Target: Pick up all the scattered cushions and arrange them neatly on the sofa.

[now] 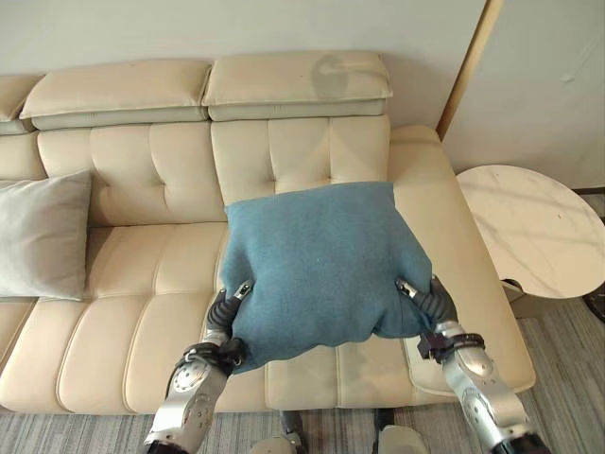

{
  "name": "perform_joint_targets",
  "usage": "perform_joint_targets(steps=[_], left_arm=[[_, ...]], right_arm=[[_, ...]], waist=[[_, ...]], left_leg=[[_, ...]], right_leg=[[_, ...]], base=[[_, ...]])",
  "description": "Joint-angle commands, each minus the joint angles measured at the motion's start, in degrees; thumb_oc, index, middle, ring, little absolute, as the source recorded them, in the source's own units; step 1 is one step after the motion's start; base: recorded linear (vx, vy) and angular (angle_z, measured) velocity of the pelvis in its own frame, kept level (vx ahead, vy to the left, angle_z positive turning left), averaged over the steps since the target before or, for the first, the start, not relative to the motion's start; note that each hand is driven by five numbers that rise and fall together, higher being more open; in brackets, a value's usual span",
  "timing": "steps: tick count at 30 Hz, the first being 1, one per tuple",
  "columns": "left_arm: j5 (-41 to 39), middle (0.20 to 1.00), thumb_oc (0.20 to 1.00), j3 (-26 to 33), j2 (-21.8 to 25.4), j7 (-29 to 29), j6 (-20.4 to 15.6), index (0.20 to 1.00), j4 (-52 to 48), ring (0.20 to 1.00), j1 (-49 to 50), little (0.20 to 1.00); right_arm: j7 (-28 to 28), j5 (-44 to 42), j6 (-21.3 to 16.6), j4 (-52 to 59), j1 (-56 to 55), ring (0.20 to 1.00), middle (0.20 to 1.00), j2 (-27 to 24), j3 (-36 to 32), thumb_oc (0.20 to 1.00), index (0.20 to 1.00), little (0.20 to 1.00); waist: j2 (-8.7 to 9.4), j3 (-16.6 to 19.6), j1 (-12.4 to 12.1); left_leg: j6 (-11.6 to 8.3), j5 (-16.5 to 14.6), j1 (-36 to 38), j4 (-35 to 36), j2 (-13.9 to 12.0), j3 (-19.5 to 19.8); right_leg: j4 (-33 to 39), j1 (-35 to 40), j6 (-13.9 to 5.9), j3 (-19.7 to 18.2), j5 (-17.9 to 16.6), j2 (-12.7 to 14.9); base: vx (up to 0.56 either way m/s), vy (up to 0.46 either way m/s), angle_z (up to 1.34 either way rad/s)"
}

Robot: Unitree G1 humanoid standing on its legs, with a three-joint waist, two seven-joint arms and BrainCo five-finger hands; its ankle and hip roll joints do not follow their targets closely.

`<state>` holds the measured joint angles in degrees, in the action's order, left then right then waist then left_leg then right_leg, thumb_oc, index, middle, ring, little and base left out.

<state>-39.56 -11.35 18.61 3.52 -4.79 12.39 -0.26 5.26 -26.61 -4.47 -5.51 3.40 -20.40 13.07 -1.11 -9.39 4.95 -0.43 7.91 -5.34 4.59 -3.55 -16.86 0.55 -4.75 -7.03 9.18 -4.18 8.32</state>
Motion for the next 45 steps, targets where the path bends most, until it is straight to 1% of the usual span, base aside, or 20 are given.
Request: perform_joint_targets(steps=[1,2,3,4,5,9,12,15,18,19,20,21,22,25,28,29,30,36,37,45], left_arm=[[-2.2,0.200,0.200,-8.5,-2.2,-1.7,-6.2,0.200,0.5,0.200,-19.7,0.200],[-2.2,0.200,0.200,-8.5,-2.2,-1.7,-6.2,0.200,0.6,0.200,-19.8,0.200],[-4.9,0.200,0.200,-13.7,2.8,0.1,-8.3,0.200,9.3,0.200,-40.0,0.200],[-5.0,0.200,0.200,-13.7,2.8,-0.1,-8.4,0.200,9.6,0.200,-40.5,0.200],[-5.4,0.200,0.200,-15.3,5.3,0.4,-9.1,0.200,12.3,0.200,-48.2,0.200],[-5.2,0.200,0.200,-18.3,10.1,2.6,-11.7,0.200,21.3,0.200,-68.1,0.200],[-4.4,0.200,0.200,-20.9,11.5,4.3,-12.8,0.200,25.9,0.200,-78.0,0.200],[-5.6,0.200,0.200,-23.0,11.0,4.1,-12.3,0.200,34.4,0.200,-86.1,0.200],[-5.6,0.200,0.200,-23.6,10.9,4.2,-12.3,0.200,36.9,0.200,-88.2,0.200],[-5.4,0.200,0.200,-23.7,11.0,4.7,-12.2,0.200,38.6,0.200,-89.3,0.200],[-1.3,0.705,0.705,-25.0,11.3,8.1,-11.6,0.705,44.9,0.705,-92.8,0.705],[-1.3,1.000,1.000,-25.0,11.2,8.0,-11.7,1.000,45.1,1.000,-93.1,1.000],[4.8,1.000,1.000,-25.6,10.3,13.5,-9.0,1.000,53.3,1.000,-96.3,1.000],[13.1,1.000,1.000,-25.5,9.5,17.9,-5.6,1.000,56.1,1.000,-97.1,1.000],[22.0,1.000,1.000,-25.6,9.7,22.6,-2.2,1.000,57.5,1.000,-96.6,1.000],[22.1,1.000,1.000,-25.6,9.6,22.6,-2.1,1.000,57.5,1.000,-96.6,1.000],[26.0,1.000,1.000,-25.8,10.5,23.7,-0.2,1.000,60.5,1.000,-96.3,1.000],[24.5,1.000,1.000,-22.7,11.4,21.7,1.2,1.000,63.7,1.000,-91.7,1.000],[23.9,1.000,1.000,-21.6,12.1,19.9,0.9,1.000,63.4,1.000,-88.9,1.000],[23.8,1.000,1.000,-16.0,14.1,17.2,1.0,1.000,62.1,1.000,-75.8,1.000]], right_arm=[[0.8,1.2,-5.7,0.5,18.9,0.200,0.200,4.6,8.5,0.200,0.200,0.200],[0.8,1.2,-5.7,0.5,19.0,0.200,0.200,4.6,8.5,0.200,0.200,0.200],[5.9,3.2,-6.7,-9.0,38.7,0.200,0.200,1.5,12.4,0.200,0.200,0.200],[5.9,3.1,-6.9,-9.3,39.2,0.200,0.200,1.5,12.4,0.200,0.200,0.200],[8.2,5.7,-6.5,-12.5,46.5,0.200,0.200,-0.9,13.6,0.200,0.200,0.200],[15.2,10.9,-7.1,-22.3,64.2,0.200,0.200,-3.7,15.5,0.200,0.200,0.200],[20.2,12.8,-7.1,-26.7,71.9,0.200,0.200,-3.7,15.7,0.200,0.200,0.200],[21.8,11.5,-6.8,-35.2,80.1,0.200,0.200,-3.3,19.2,0.200,0.200,0.200],[21.5,11.1,-6.7,-37.7,82.1,0.200,0.200,-3.3,20.6,0.200,0.200,0.200],[21.6,11.1,-6.1,-39.6,83.8,0.410,0.410,-3.1,22.1,0.410,0.410,0.410],[21.7,11.4,-4.5,-46.0,86.6,1.000,1.000,-2.4,26.0,1.000,1.000,1.000],[21.6,11.3,-4.7,-46.3,86.9,1.000,1.000,-2.4,26.1,1.000,1.000,1.000],[21.8,10.9,-2.8,-52.7,89.8,1.000,1.000,-1.2,30.0,1.000,1.000,1.000],[24.6,12.8,-0.8,-56.1,89.2,1.000,1.000,-0.7,29.9,1.000,1.000,1.000],[30.2,19.4,2.2,-58.6,87.1,1.000,1.000,0.1,29.0,1.000,1.000,1.000],[30.2,19.5,2.3,-58.6,87.1,1.000,1.000,0.1,29.0,1.000,1.000,1.000],[29.6,19.8,2.9,-61.6,86.2,1.000,1.000,0.5,28.9,1.000,1.000,1.000],[27.8,16.6,3.4,-65.3,82.7,1.000,1.000,0.3,27.0,1.000,1.000,1.000],[27.8,15.7,3.3,-65.0,80.2,1.000,1.000,-0.5,24.8,1.000,1.000,1.000],[26.9,12.6,2.6,-61.9,68.9,1.000,1.000,-2.9,16.3,1.000,1.000,1.000]], waist=[[0.96,-1.9,0.1],[0.96,-1.9,0.1],[0.72,-5.3,-0.5],[0.72,-5.6,-0.5],[0.64,-5.8,-0.6],[-0.05,-7.1,-0.9],[-0.76,-8.1,-1.0],[-1.10,-8.5,-1.1],[-1.18,-8.6,-0.9],[-1.18,-8.8,-1.0],[-1.09,-8.9,-1.2],[-1.12,-8.9,-1.2],[-0.96,-9.5,-1.4],[-1.00,-10.2,-1.6],[-1.12,-10.7,-1.9],[-1.12,-10.7,-1.9],[-0.96,-10.6,-2.0],[-0.47,-10.8,-2.1],[-0.51,-10.8,-2.2],[-0.85,-10.5,-2.2]], left_leg=[[-0.38,-10.8,-2.0,-5.9,1.3,3.6],[-0.37,-10.8,-2.2,-6.0,1.3,3.6],[-0.99,-12.3,-11.9,-12.0,1.2,5.6],[-0.98,-12.4,-12.1,-12.3,1.1,5.7],[-1.11,-12.1,-14.9,-13.1,1.2,6.2],[-1.73,-11.6,-22.5,-15.9,1.1,8.0],[-2.10,-10.9,-27.1,-16.1,1.2,8.5],[-2.62,-10.0,-32.8,-16.0,1.4,8.7],[-2.75,-9.6,-34.4,-15.9,1.5,8.7],[-2.84,-9.5,-35.5,-15.9,1.5,8.7],[-3.03,-9.0,-37.2,-15.9,1.7,8.7],[-3.03,-9.0,-37.3,-15.9,1.7,8.7],[-3.06,-8.3,-38.8,-15.7,1.8,8.8],[-2.95,-7.8,-39.3,-15.4,2.0,9.1],[-2.73,-7.6,-38.4,-14.8,2.5,9.3],[-2.73,-7.6,-38.3,-14.8,2.5,9.3],[-2.69,-7.4,-37.8,-14.4,2.7,9.3],[-2.81,-6.9,-34.5,-12.7,3.0,9.1],[-2.79,-6.8,-32.4,-12.0,3.1,9.1],[-2.76,-7.0,-25.7,-9.5,3.3,8.6]], right_leg=[[-7.6,-7.9,0.85,-2.4,7.4,-1.2],[-7.7,-8.0,0.86,-2.4,7.4,-1.2],[-12.7,-16.9,1.10,-3.3,8.2,-1.1],[-12.9,-17.1,1.10,-3.3,8.4,-1.1],[-13.4,-19.3,1.04,-3.0,8.1,-1.1],[-14.6,-25.3,0.81,-2.8,7.9,-0.9],[-14.9,-29.8,0.56,-3.0,7.6,-0.7],[-15.2,-35.1,0.25,-3.2,6.9,-0.4],[-15.3,-36.6,0.18,-3.2,6.8,-0.4],[-15.4,-37.7,0.13,-3.2,6.6,-0.4],[-15.1,-39.1,0.04,-3.2,6.0,-0.4],[-15.1,-39.2,0.03,-3.2,5.9,-0.4],[-14.5,-40.4,-0.12,-2.9,5.1,-0.4],[-13.4,-40.3,-0.15,-2.5,4.5,-0.5],[-12.4,-39.3,-0.16,-2.6,4.0,-0.7],[-12.3,-39.3,-0.16,-2.6,4.0,-0.7],[-11.7,-38.8,-0.20,-2.5,3.6,-0.8],[-9.6,-35.3,-0.18,-2.4,2.9,-1.1],[-9.0,-33.4,-0.16,-2.2,2.9,-1.2],[-7.4,-27.1,-0.17,-2.0,2.6,-1.1]], base=[[-0.17,-0.049,-0.01],[-0.40,-0.103,-0.02],[-0.25,-0.061,0.04],[-0.30,-0.097,0.08],[-0.07,-0.061,0.14],[-0.04,-0.052,0.04],[-0.04,-0.019,0.06],[-0.02,-0.016,0.07],[-0.01,-0.025,0.11],[-0.01,-0.014,0.06],[-0.01,-0.014,0.06],[-0.03,-0.049,0.06],[-0.03,-0.044,0.03],[-0.02,-0.030,0.05],[0.00,0.005,0.06],[0.00,0.000,0.00],[0.00,0.000,0.00],[0.00,0.000,0.00],[0.00,0.000,0.00],[0.01,0.016,-0.02]])
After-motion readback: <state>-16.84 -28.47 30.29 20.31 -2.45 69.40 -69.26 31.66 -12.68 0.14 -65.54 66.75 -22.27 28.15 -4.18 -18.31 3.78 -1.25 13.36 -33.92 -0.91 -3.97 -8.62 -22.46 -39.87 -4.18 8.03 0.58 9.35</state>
